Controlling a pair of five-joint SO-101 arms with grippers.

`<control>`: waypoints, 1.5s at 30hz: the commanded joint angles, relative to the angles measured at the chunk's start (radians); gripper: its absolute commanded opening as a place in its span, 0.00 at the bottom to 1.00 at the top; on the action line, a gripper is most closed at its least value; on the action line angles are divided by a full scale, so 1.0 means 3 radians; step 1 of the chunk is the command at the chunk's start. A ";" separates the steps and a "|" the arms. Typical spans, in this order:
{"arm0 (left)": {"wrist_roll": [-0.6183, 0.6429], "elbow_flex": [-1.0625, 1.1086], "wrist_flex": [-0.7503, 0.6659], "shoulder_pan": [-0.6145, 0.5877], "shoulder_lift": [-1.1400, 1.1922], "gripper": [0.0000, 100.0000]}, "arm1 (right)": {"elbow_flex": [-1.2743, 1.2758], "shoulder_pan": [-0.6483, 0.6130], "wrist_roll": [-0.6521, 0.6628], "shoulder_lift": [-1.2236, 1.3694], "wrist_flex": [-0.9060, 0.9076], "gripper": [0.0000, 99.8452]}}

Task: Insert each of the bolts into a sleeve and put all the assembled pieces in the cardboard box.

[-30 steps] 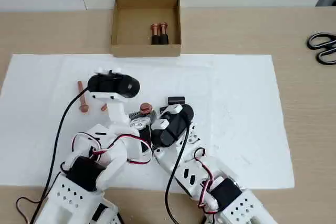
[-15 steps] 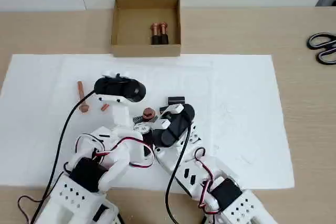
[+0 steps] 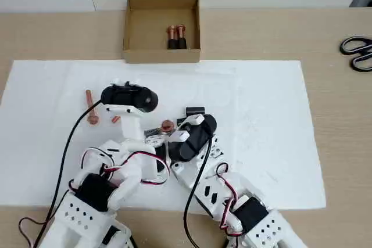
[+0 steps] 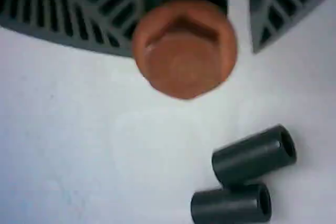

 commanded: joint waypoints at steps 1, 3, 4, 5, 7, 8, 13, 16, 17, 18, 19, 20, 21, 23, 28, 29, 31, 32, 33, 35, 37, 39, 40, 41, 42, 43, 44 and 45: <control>-0.0020 -0.0238 0.0133 0.0015 -0.0031 0.22 | -0.0046 -0.0013 -0.0020 -0.0074 -0.0090 0.00; -0.0020 -0.0258 0.0138 0.0005 -0.0031 0.22 | -0.0041 -0.0013 -0.0020 -0.0074 -0.0090 0.00; -0.0020 -0.0263 0.0143 -0.0020 -0.0031 0.22 | -0.0041 -0.0013 -0.0020 -0.0074 -0.0090 0.00; -0.0020 -0.0263 0.0143 -0.0046 -0.0031 0.22 | -0.0041 -0.0013 -0.0020 -0.0074 -0.0090 0.00; -0.0020 -0.0269 0.0143 -0.0092 -0.0036 0.22 | -0.0041 -0.0013 -0.0020 -0.0074 -0.0090 0.00; -0.0020 -0.0279 0.0143 -0.0107 -0.0036 0.22 | -0.0036 -0.0013 -0.0020 -0.0074 -0.0090 0.00; -0.0031 -0.0494 0.0297 -0.0327 -0.0189 0.22 | -0.0031 -0.0013 -0.0020 -0.0074 -0.0090 0.00; -0.0031 -0.0529 0.0389 -0.0522 -0.0292 0.22 | -0.0031 -0.0013 -0.0020 -0.0064 -0.0090 0.00; -0.0031 -0.0529 0.0419 -0.0578 -0.0332 0.22 | -0.0031 -0.0008 -0.0020 -0.0059 -0.0090 0.00; -0.0036 -0.0534 0.0450 -0.0639 -0.0378 0.22 | -0.0031 -0.0008 -0.0020 -0.0059 -0.0090 0.00; -0.0036 -0.0534 0.0486 -0.0706 -0.0430 0.22 | -0.0031 -0.0008 -0.0015 -0.0054 -0.0090 0.00; -0.0036 -0.0534 0.0542 -0.0783 -0.0481 0.22 | -0.0031 -0.0003 -0.0015 -0.0049 -0.0084 0.00; -0.0051 -0.0529 0.0639 -0.0859 -0.0532 0.22 | -0.0031 0.0018 -0.0015 -0.0043 -0.0079 0.00; -0.0235 -0.0514 0.0839 -0.1013 -0.0593 0.22 | -0.0046 0.0120 -0.0015 -0.0038 -0.0059 0.00; -0.0742 -0.0540 0.1197 -0.1596 -0.0614 0.22 | -0.0384 0.0586 -0.0015 0.0043 0.0330 0.00; -0.0788 -0.0540 0.1197 -0.1734 -0.0619 0.22 | -0.0547 0.0662 -0.0015 0.0130 0.0453 0.00; -0.0941 -0.0540 0.1187 -0.2030 -0.0619 0.22 | -0.0972 0.0811 -0.0005 0.0391 0.0632 0.00; -0.1059 -0.0529 0.1176 -0.2153 -0.0619 0.22 | -0.1217 0.0872 0.0000 0.0575 0.0678 0.00; -0.1171 -0.0514 0.1156 -0.2261 -0.0619 0.22 | -0.1458 0.0923 0.0005 0.0780 0.0693 0.00; -0.1412 -0.0509 0.1069 -0.2450 -0.0624 0.22 | -0.1974 0.0995 0.0061 0.1266 0.0683 0.00; -0.1611 -0.0509 0.1038 -0.2552 -0.0624 0.22 | -0.2527 0.1010 0.0148 0.1823 0.0683 0.00; -0.1703 -0.0509 0.1059 -0.2573 -0.0624 0.22 | -0.3130 0.1020 0.0159 0.2427 0.0683 0.00; -0.1713 -0.0509 0.1064 -0.2573 -0.0624 0.22 | -0.3442 0.1020 0.0148 0.2739 0.0683 0.00; -0.1718 -0.0509 0.1079 -0.2583 -0.0624 0.22 | -0.3754 0.1020 0.0148 0.3046 0.0683 0.00; -0.1718 -0.0509 0.1105 -0.2583 -0.0624 0.22 | -0.4066 0.1025 0.0148 0.3368 0.0683 0.00; -0.1718 -0.0509 0.1110 -0.2583 -0.0624 0.22 | -0.4388 0.1025 0.0143 0.3675 0.0683 0.00; -0.1718 -0.0509 0.1115 -0.2583 -0.0624 0.22 | -0.4710 0.1025 0.0143 0.3987 0.0678 0.00; -0.1718 -0.0509 0.1120 -0.2583 -0.0624 0.22 | -0.5038 0.1025 0.0143 0.4283 0.0678 0.00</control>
